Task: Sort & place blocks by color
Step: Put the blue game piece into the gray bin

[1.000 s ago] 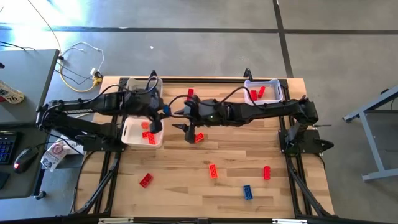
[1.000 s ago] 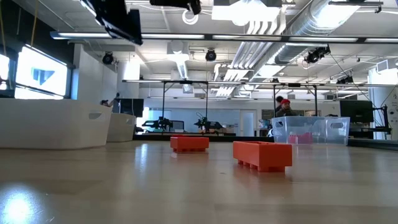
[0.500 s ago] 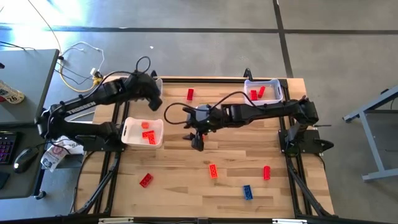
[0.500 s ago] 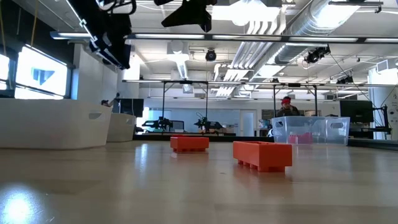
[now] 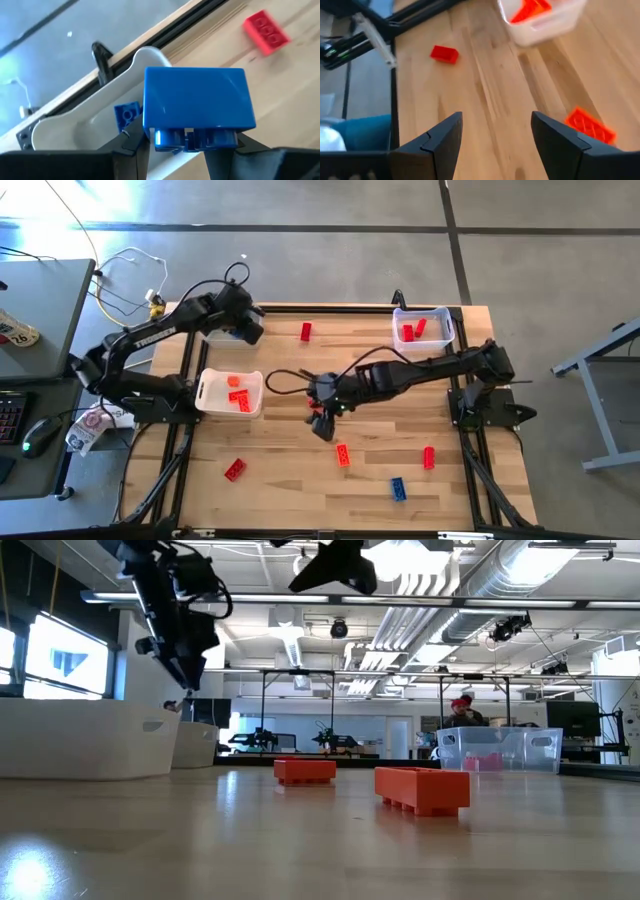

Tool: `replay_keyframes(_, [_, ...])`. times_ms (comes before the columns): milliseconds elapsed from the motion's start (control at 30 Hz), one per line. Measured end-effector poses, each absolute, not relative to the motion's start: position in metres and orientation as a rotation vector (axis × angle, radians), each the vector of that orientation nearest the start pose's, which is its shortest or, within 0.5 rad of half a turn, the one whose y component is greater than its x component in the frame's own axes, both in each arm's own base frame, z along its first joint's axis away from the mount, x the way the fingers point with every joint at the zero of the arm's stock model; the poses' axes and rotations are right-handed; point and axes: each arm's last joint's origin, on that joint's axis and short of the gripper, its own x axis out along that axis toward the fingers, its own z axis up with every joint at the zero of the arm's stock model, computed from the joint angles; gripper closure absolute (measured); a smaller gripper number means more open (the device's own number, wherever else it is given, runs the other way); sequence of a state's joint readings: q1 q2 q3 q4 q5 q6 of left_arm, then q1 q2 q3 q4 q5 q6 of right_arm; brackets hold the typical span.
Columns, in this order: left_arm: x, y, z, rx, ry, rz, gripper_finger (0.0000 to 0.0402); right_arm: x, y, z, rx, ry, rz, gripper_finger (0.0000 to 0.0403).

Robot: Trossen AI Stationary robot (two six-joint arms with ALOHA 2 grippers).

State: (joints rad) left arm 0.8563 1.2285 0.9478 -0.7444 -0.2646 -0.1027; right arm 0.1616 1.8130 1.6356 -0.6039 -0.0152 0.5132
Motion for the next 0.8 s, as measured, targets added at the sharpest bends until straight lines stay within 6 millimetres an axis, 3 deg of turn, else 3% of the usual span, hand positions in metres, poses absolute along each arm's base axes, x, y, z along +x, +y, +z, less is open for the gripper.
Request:
replay_keyframes(267, [0.143,0.205,0.237,-0.488,1.055,1.136,0.0281,0.384,0.084,0.298,0.591,0.902,-0.261,0.0180])
replay_keyframes(500, [0.143,0.218,0.218,-0.533,1.121,1.153,0.0261,0.372,0.102,0.291,0.632,0.936,-0.419,0.0180])
replay_keyframes(800, [0.146,0.223,0.210,-0.559,1.131,1.144,0.0257,0.374,0.125,0.261,0.690,1.026,-0.508,0.0180])
